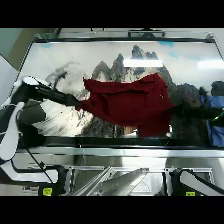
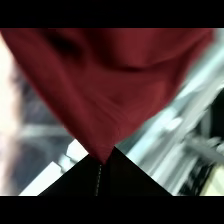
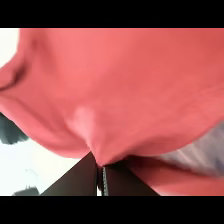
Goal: Fold the shirts.
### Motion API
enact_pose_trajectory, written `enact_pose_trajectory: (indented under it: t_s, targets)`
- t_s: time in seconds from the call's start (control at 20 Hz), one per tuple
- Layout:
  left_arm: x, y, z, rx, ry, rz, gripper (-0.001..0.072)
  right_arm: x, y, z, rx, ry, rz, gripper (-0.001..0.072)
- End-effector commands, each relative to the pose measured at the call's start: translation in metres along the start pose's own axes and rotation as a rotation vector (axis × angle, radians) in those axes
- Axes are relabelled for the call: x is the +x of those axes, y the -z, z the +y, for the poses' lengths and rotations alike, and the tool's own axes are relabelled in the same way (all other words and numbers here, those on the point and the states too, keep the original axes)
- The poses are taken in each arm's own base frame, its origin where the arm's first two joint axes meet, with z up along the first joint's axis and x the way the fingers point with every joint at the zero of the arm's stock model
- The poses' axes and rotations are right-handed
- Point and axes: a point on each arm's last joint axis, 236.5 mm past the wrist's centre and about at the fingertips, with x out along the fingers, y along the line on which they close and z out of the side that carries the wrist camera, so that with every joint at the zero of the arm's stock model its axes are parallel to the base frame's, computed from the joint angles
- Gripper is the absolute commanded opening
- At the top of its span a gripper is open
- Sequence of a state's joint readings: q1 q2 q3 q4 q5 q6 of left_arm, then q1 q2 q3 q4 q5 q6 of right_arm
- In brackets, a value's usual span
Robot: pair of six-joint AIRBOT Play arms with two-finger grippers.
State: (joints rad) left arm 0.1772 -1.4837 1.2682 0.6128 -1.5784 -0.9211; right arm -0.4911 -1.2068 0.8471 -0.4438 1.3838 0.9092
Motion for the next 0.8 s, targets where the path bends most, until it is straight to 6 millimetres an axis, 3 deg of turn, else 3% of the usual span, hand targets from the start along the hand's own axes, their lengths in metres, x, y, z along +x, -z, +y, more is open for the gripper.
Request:
enact_pose_trajectory:
  t_s: [0.0,0.1,0.2,0.3,0.35,0.45,0.5,0.65,0.75]
  targets:
    - [-0.107,-0.051,-0.173,0.326,0.346,-0.354,0.0015,-0.086,-0.055,0.174,-0.442,-0.113,-0.28,0.0019]
    - [-0.183,-0.043,-0.288,0.591,0.518,-0.57,0.0016,-0.151,-0.061,0.273,-0.713,-0.047,-0.491,0.002]
    - [-0.237,-0.012,-0.374,0.82,0.569,-0.72,0.0016,-0.201,-0.05,0.349,-0.934,0.053,-0.67,0.002]
    - [-0.271,0.005,-0.423,0.945,0.458,-0.875,0.0016,-0.235,-0.039,0.402,-1.059,0.139,-0.816,0.002]
    - [-0.284,0.006,-0.435,0.963,0.371,-0.96,0.0016,-0.248,-0.034,0.423,-1.119,0.188,-0.878,0.002]
    - [-0.306,0.001,-0.436,0.924,0.171,-1.099,0.0017,-0.264,-0.034,0.44,-1.175,0.263,-0.952,0.0019]
    - [-0.311,-0.007,-0.419,0.85,0.053,-1.127,0.0018,-0.266,-0.036,0.441,-1.173,0.26,-0.963,0.0019]
    - [-0.309,-0.031,-0.334,0.573,-0.171,-1.117,0.0019,-0.251,-0.059,0.41,-1.09,0.178,-0.846,0.0018]
    - [-0.29,-0.049,-0.278,0.428,-0.167,-1.064,0.0022,-0.22,-0.085,0.372,-0.997,0.084,-0.698,0.0018]
